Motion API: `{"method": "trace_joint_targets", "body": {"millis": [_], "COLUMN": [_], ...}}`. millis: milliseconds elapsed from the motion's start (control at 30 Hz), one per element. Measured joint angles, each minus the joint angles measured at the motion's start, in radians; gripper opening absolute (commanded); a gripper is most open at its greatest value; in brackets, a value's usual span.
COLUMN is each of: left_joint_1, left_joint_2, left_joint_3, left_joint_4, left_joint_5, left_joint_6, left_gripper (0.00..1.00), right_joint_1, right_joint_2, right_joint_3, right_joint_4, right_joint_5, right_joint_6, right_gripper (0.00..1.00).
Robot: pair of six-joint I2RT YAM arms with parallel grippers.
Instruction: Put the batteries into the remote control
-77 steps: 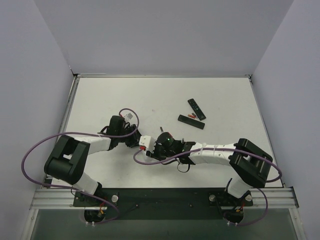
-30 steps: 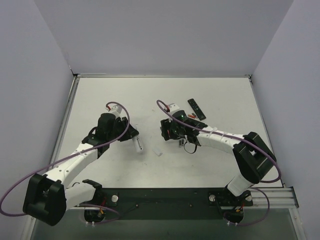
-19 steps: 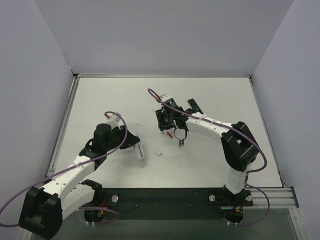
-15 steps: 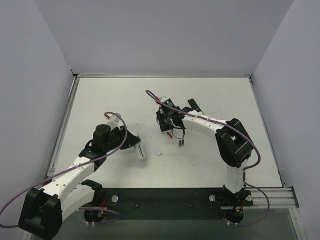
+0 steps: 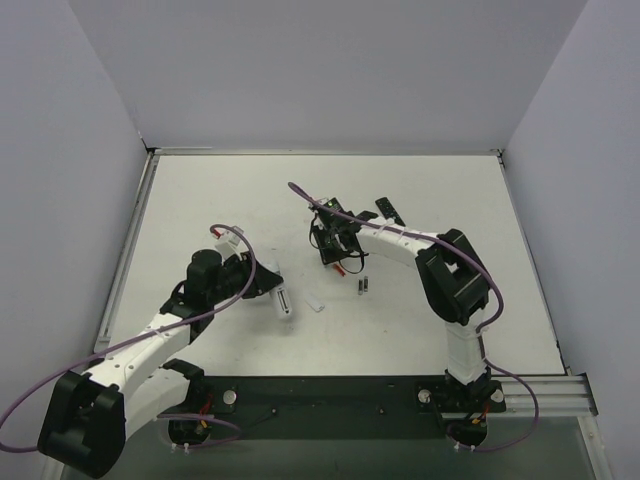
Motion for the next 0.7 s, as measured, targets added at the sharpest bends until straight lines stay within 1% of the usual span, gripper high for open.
{"method": "trace_joint_targets", "body": {"millis": [467, 600, 700], "left_joint_1": [0.0, 0.0, 0.0], "left_joint_2": [-0.055, -0.056, -0.061], "left_joint_3": [-0.061, -0.069, -0.07], "left_joint_4": [-0.003, -0.003, -0.003], "left_joint_5": [0.005, 0.006, 0.006], "left_joint_6": [-0.008, -0.017, -0.024], "left_gripper": [0.0, 0.0, 0.0], "right_joint_1": [0.0, 0.0, 0.0], "right_joint_2": [0.043, 0.031, -0.038], "right_joint_3": [0.026, -0.009, -0.074], "right_joint_4": [0.019, 0.043, 0.037], "right_joint_5": [-0.017, -0.016, -0.005], "right_joint_6": [0.0, 0.0, 0.001], "right_gripper": [0.21, 0.23, 0.24]}}
